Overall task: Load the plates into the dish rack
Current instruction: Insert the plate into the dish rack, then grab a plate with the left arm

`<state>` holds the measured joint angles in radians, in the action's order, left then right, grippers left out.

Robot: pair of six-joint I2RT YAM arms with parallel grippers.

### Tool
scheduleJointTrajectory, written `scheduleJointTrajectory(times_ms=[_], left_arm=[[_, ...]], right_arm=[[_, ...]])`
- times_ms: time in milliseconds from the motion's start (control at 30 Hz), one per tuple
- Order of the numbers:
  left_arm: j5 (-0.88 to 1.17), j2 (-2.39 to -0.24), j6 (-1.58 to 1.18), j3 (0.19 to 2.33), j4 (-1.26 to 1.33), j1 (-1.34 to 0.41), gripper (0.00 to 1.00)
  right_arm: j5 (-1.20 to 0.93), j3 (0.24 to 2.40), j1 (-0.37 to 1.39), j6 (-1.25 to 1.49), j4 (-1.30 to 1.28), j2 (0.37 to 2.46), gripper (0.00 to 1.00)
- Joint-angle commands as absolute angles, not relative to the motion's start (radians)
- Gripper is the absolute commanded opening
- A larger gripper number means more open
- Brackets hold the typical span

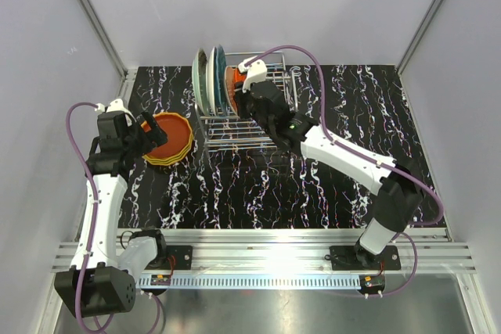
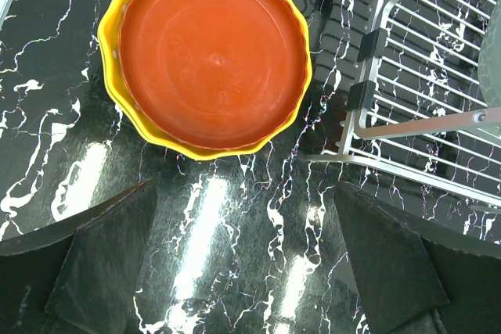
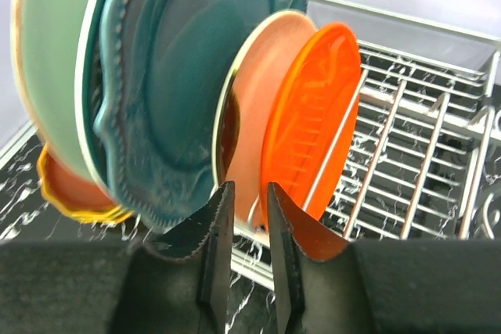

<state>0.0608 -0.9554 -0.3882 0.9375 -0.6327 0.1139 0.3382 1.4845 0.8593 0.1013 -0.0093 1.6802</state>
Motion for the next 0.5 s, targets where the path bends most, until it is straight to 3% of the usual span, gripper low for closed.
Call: scheduleJointTrajectory(times_ms=[0, 233, 467], left_arm=[[0.071, -0.962, -0.371, 0.927, -0.575, 0.113, 0.99], [0.057, -0.997, -0.371, 0.927, -0.583, 0.127, 0.99], [0.009, -1.057, -0.394, 0.930, -0.600, 0.146, 0.99]], right_arm=[[0.301, 1.467, 0.853, 0.138, -0.018, 1.564, 0.31], [0.224, 1.280, 0.853, 0.175, 0.012, 1.376, 0.39], [0.201, 1.118, 0.853, 0.181, 0.008, 1.210, 0.41]])
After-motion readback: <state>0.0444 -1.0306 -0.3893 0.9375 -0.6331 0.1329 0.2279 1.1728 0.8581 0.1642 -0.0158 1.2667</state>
